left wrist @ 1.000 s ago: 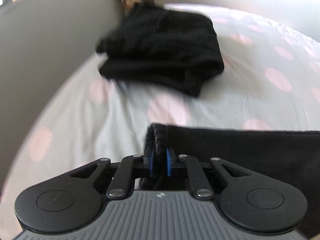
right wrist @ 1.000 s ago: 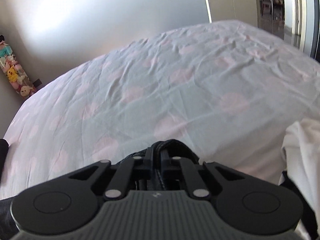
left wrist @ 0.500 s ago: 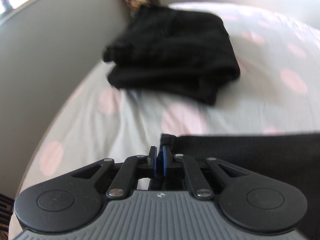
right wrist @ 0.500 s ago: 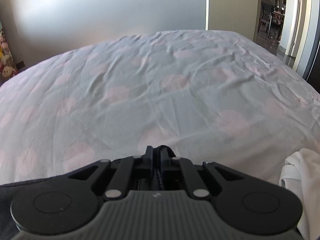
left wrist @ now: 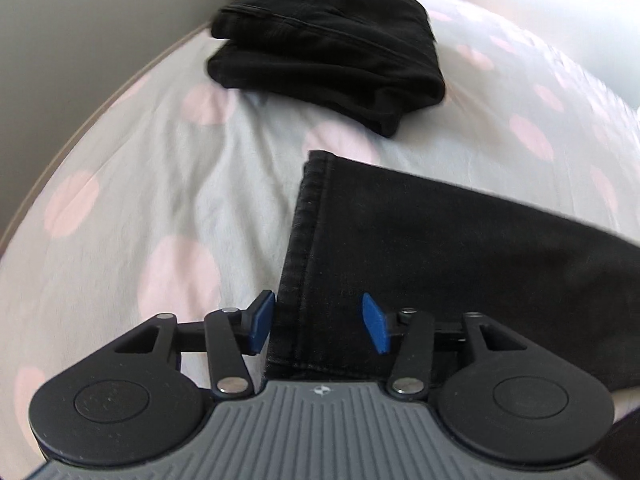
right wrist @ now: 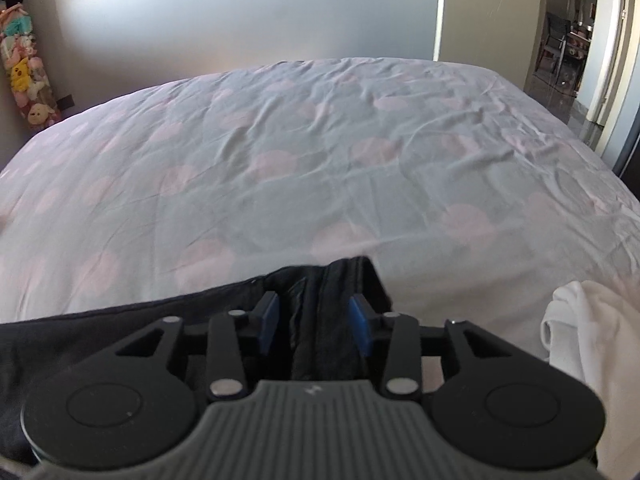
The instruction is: Fold clothes
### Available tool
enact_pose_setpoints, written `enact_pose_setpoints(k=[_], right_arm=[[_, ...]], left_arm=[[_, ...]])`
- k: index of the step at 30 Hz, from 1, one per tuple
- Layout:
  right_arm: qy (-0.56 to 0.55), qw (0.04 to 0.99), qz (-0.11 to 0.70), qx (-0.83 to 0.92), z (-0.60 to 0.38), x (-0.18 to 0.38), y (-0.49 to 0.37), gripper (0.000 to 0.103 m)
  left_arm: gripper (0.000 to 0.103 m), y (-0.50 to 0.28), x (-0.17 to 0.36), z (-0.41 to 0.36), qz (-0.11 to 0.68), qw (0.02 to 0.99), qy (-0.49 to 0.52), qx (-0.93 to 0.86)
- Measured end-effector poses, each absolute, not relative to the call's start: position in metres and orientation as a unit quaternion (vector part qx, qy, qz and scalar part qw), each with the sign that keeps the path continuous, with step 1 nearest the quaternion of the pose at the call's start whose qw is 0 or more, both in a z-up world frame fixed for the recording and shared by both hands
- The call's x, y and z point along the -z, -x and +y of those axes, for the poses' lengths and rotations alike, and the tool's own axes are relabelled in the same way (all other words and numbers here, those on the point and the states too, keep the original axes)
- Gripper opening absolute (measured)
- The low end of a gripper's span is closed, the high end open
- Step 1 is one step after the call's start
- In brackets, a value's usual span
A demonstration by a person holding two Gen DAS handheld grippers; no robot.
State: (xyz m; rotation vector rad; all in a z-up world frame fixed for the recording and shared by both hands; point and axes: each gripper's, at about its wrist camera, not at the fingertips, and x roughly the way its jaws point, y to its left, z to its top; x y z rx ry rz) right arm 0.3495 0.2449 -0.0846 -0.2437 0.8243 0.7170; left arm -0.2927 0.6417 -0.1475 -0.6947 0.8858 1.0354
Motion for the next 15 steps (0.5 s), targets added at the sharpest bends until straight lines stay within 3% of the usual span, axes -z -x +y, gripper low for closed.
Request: enact_pose_setpoints(k=[1, 2, 11, 15], right_arm=[[0.118, 0.841, 0.396, -0.350, 0.242, 0.084, -0.339, 0.044], [0.122, 0.834, 0.401, -0.358, 0.240, 0.083, -0.329, 0.044], [0.126, 0.754, 0.448, -0.464, 0.237, 0.081, -0.238, 0.044], [0.158, 0.739, 0.421, -0.501, 0.254, 0.087, -0.199, 0.043]], left_arm=[[0.027, 0.294, 0.144, 0.639, 0.396, 0.723, 0.312, -0.472], [0.007, 0.296, 0.140, 0.637, 0.392, 0.727, 0.313, -0.470], [0.004, 0.293, 0.137, 0.623, 0.439, 0.725, 0.263, -0.461], [0.004, 0.289, 0.147, 0.621, 0.464, 0.716, 0.239, -0.465]])
